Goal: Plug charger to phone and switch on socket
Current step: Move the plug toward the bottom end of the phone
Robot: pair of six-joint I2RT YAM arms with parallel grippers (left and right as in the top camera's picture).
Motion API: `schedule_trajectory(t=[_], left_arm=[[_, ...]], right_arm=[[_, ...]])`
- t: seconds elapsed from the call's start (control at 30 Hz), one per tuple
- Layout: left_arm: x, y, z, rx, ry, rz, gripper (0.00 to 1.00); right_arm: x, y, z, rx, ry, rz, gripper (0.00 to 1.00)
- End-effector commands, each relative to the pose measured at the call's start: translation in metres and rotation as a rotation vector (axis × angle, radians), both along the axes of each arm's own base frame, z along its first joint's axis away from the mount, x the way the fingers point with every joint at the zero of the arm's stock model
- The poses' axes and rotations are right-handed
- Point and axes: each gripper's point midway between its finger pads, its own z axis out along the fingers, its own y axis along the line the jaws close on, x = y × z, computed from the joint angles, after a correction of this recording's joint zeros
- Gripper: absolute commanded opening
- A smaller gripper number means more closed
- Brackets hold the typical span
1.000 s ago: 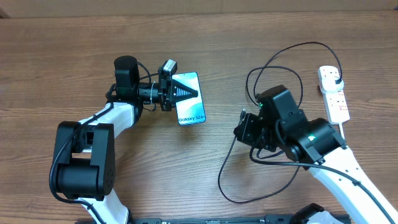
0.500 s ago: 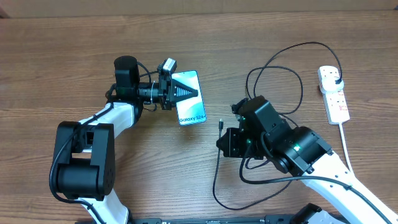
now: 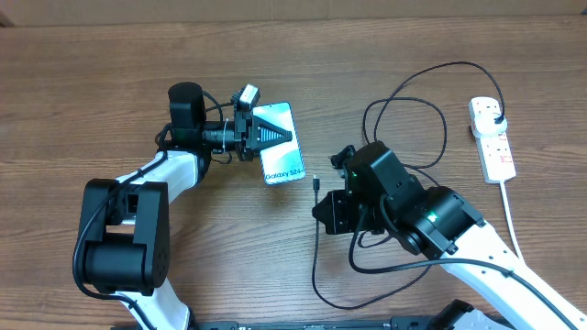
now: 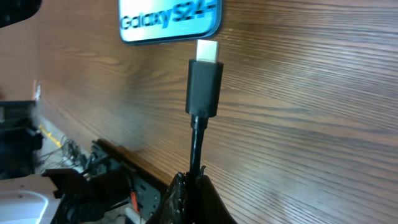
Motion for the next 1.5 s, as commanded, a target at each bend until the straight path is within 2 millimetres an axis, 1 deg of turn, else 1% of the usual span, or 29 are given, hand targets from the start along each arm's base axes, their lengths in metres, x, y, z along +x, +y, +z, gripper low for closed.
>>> schedule_trajectory(t=[0.0, 0.23, 0.43, 0.8, 1.03, 1.23, 1.47], left_arm=[[0.007, -0.002, 0.006, 0.003, -0.029, 0.011, 0.04], [0.01, -0.002, 0.005, 0.011, 0.033, 0.028, 0.04], [0.01, -0.002, 0.005, 0.011, 0.06, 0.029, 0.04], [0.012, -0.002, 0.003, 0.017, 0.126, 0.048, 0.04], [0.013, -0.002, 0.003, 0.018, 0.13, 0.053, 0.04], [0.013, -0.002, 0.003, 0.018, 0.152, 0.053, 0.04], [0.013, -0.002, 0.003, 0.018, 0.151, 0.053, 0.04]], right_arm=[[-0.009, 0.015, -0.002, 0.044, 0.03, 0.081, 0.04], [-0.02, 0.027, -0.012, 0.011, -0.013, 0.208, 0.04], [-0.011, 0.022, -0.017, -0.054, -0.068, 0.187, 0.04], [-0.015, 0.025, -0.018, -0.065, -0.11, 0.254, 0.04], [-0.014, 0.027, -0.019, -0.063, -0.112, 0.255, 0.04], [-0.012, 0.028, -0.027, -0.078, -0.094, 0.256, 0.04], [-0.011, 0.029, -0.026, -0.076, -0.102, 0.254, 0.04]])
